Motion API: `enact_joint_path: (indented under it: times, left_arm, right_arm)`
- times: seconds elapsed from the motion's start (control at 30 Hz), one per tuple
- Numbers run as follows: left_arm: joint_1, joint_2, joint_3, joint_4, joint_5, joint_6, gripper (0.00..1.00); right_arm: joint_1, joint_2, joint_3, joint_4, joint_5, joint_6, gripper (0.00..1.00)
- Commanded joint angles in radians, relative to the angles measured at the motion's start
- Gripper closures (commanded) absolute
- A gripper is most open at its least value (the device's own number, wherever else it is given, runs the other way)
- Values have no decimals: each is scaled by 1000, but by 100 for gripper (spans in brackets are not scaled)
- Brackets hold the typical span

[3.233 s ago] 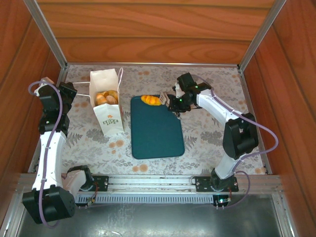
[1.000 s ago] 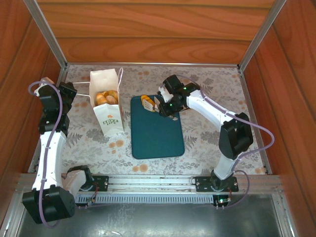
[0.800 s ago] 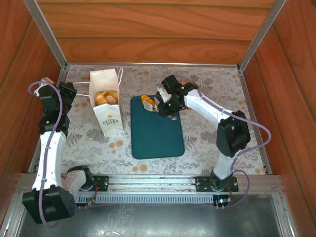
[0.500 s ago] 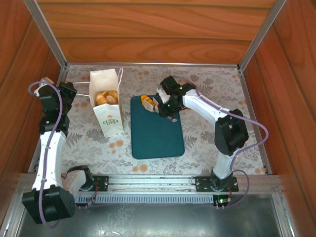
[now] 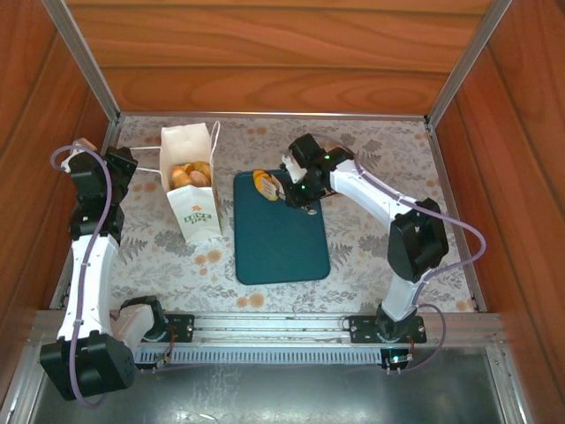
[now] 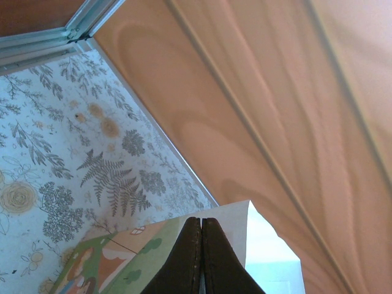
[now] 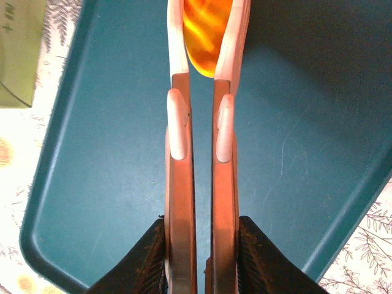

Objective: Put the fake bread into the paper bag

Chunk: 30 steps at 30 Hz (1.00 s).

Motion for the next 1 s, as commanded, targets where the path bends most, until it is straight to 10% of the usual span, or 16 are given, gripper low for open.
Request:
enact_joint_path:
  times: [0.0, 0.97]
  left_arm:
    - [6, 7, 29, 13, 1, -5, 100]
    - [6, 3, 20, 20, 3, -9, 100]
  right_arm:
    - [7, -74, 17, 4, -30, 38, 73]
    - [153, -170, 604, -47, 4, 163, 74]
